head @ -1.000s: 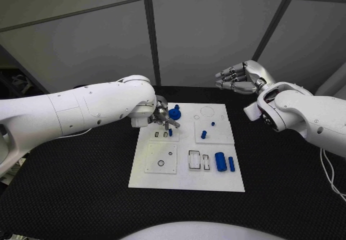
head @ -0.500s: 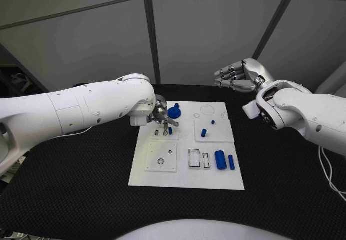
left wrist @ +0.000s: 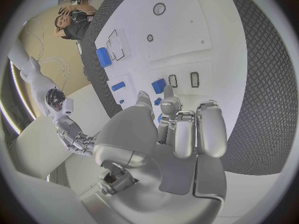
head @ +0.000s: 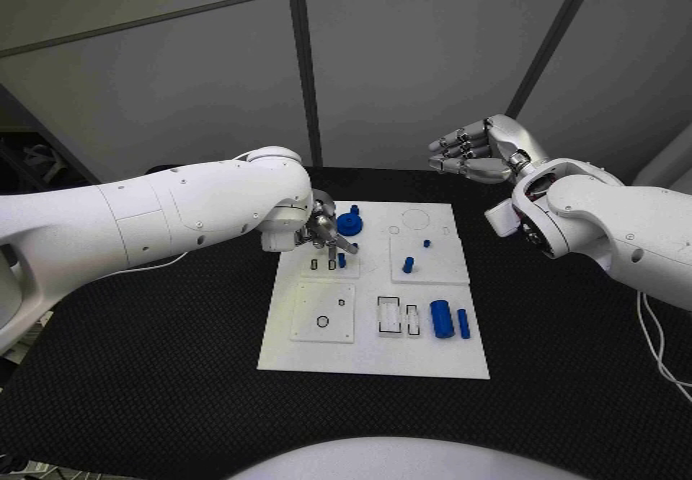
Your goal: Assemble the parts on the task board
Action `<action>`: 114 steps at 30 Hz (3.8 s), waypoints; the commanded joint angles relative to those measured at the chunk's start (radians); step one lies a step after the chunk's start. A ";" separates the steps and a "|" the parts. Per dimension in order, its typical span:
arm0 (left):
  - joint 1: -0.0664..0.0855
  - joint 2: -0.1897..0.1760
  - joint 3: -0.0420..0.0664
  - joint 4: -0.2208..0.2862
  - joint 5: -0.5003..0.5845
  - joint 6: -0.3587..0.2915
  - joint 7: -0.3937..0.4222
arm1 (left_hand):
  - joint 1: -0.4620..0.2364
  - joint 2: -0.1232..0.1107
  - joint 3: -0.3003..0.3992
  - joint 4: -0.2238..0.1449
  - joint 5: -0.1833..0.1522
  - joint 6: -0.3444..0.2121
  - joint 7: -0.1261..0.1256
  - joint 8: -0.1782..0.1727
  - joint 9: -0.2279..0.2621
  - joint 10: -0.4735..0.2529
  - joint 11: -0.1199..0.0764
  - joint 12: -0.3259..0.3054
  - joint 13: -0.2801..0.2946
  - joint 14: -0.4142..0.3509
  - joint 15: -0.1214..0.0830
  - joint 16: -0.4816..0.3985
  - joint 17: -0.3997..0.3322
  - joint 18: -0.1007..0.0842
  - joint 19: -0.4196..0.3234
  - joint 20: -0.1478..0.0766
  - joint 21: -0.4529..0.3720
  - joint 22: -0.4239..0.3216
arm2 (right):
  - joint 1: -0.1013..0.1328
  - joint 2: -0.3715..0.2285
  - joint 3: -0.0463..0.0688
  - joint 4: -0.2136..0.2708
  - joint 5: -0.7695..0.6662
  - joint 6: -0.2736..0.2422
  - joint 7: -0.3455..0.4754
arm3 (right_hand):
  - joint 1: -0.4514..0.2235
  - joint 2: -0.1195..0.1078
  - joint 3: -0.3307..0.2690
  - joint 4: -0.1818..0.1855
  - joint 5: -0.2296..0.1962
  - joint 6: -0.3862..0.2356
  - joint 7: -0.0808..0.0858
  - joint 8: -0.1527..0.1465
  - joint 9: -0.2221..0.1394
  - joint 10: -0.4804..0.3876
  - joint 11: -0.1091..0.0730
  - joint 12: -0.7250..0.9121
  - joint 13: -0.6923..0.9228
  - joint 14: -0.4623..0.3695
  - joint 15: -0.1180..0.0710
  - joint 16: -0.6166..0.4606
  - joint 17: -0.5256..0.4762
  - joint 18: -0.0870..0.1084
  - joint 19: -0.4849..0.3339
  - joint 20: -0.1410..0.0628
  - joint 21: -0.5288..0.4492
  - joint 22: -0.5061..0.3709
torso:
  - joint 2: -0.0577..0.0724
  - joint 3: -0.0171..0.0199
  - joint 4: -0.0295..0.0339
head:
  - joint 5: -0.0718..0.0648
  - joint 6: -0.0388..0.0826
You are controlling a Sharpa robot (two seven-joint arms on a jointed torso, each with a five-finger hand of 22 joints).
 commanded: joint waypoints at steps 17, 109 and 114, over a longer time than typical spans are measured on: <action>-0.014 0.006 0.000 -0.016 -0.007 0.025 0.016 | 0.026 0.010 0.014 -0.019 -0.001 -0.012 0.001 0.011 0.014 0.000 -0.003 0.001 -0.002 0.093 -0.008 -0.003 0.235 -0.142 0.004 0.001 0.007 0.003 | 0.002 0.006 0.001 -0.001 0.003 -0.003 0.001 | 0.000 -0.002 -0.001 -0.003 0.004 0.001 0.005 0.000 0.000 0.000 0.008 -0.004 -0.001 -0.001 0.007 -0.006 -0.002 0.011 0.010 0.000 -0.006 -0.003 | 0.000 0.0004 0.0007 | -0.005 -0.010; -0.064 -0.143 -0.001 0.198 -0.075 -0.334 -0.024 | -0.107 -0.170 0.985 -0.335 0.024 -0.049 -0.013 0.079 0.172 0.042 -0.021 -0.045 -0.047 0.096 -0.023 -0.001 0.242 -0.145 0.014 -0.011 0.015 0.037 | 0.002 0.025 0.000 -0.044 -0.031 0.029 -0.010 | -0.008 -0.004 -0.009 0.002 0.003 -0.002 0.010 -0.003 0.000 -0.005 0.012 -0.005 -0.003 -0.005 0.011 -0.015 -0.006 0.011 0.013 0.003 -0.023 -0.015 | 0.001 -0.0003 -0.0006 | 0.022 -0.018; -0.065 -0.142 -0.001 0.198 -0.075 -0.316 -0.030 | -0.110 -0.172 0.991 -0.335 0.026 -0.049 -0.014 0.083 0.173 0.044 -0.022 -0.042 -0.046 0.096 -0.024 -0.001 0.242 -0.145 0.015 -0.012 0.015 0.038 | 0.002 0.026 0.000 -0.045 -0.031 0.031 -0.010 | -0.008 -0.004 -0.009 0.002 0.003 -0.002 0.010 -0.003 0.000 -0.005 0.012 -0.005 -0.003 -0.005 0.011 -0.015 -0.006 0.011 0.013 0.003 -0.023 -0.015 | 0.001 -0.0002 -0.0009 | 0.024 -0.018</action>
